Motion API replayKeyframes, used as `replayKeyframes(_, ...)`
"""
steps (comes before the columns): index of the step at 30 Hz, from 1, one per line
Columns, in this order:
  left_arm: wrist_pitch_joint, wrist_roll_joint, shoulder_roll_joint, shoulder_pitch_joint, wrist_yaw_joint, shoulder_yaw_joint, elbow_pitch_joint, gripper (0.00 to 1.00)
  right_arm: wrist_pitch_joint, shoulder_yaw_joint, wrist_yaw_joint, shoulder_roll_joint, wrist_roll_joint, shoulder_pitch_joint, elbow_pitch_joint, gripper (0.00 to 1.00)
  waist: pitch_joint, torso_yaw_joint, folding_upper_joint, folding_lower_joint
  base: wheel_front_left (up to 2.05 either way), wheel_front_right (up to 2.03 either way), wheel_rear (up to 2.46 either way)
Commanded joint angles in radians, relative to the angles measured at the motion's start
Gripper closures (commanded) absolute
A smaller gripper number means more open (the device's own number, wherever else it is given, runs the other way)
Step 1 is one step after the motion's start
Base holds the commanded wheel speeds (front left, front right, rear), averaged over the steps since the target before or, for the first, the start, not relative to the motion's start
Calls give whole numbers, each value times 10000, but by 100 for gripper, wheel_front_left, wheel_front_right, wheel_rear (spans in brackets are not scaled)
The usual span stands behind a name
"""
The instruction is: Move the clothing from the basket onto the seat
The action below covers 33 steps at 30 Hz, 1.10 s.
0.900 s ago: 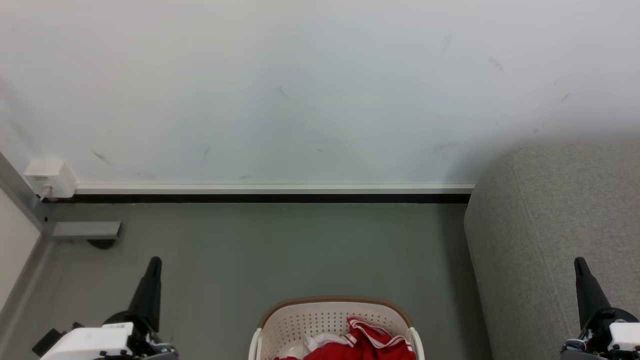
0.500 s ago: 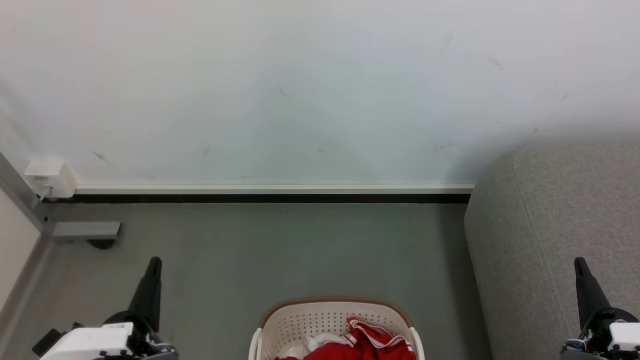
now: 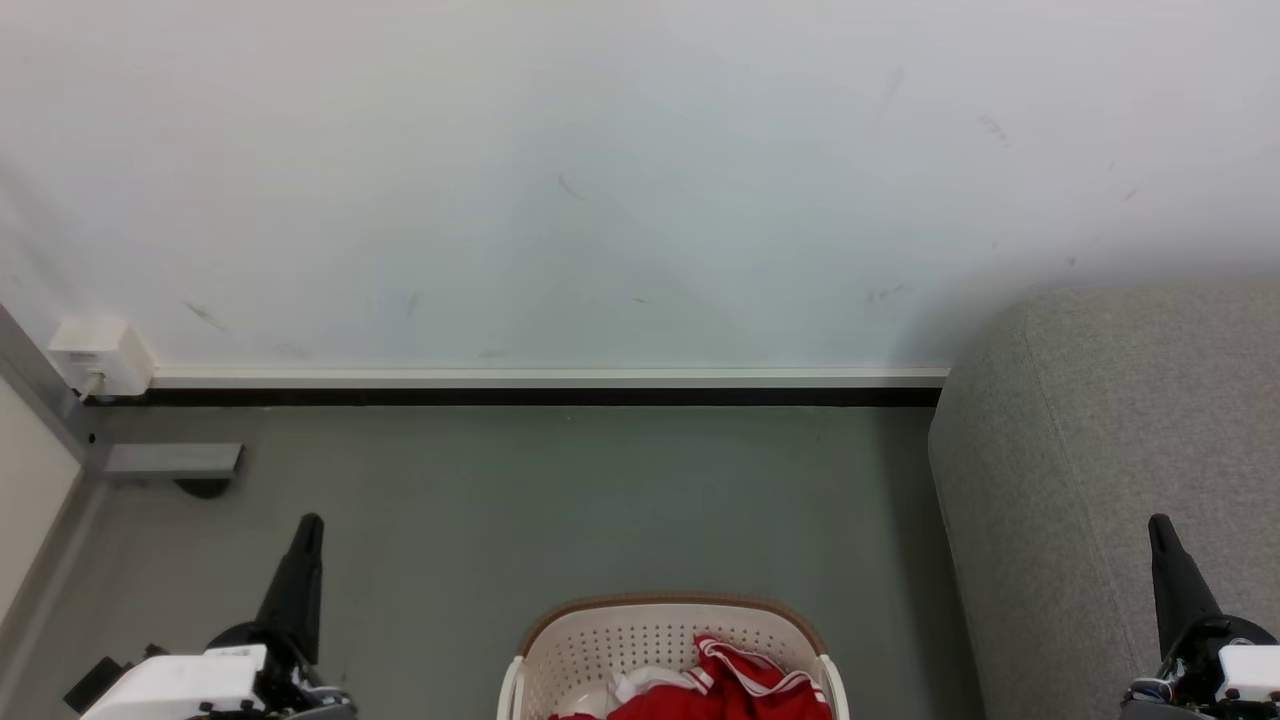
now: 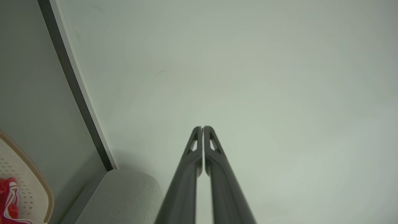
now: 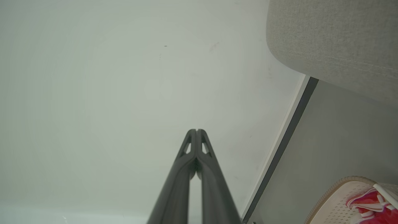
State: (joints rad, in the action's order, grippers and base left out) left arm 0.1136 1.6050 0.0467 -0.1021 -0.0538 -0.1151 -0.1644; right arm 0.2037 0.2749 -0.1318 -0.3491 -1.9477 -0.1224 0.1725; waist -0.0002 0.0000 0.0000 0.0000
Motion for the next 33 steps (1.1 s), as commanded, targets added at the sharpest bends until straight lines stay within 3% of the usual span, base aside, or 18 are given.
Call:
replayKeyframes(1, 20, 147, 71, -33, -64, -16, 16, 100, 37, -9, 23, -80, -89, -135, -24, 100, 0, 0, 0, 0, 0, 0, 0)
replayKeyframes(28, 20, 147, 70, -33, -64, -15, 16, 100, 38, -8, 23, -81, -89, -136, -25, 100, 0, 0, 0, 0, 0, 0, 0)
replayKeyframes(29, 0, 0, 2, 0, 0, 0, 0, 0, 0, 0, 0, 0, 0, 0, 0, 0, 0, 0, 0, 0, 0, 0, 0)
replayKeyframes(33, -6, -19, -54, 169, 19, 12, -215, 0, -2, 100, 0, 148, 12, 166, 186, 0, 1, 0, 0, 0, 0, 0, 0)
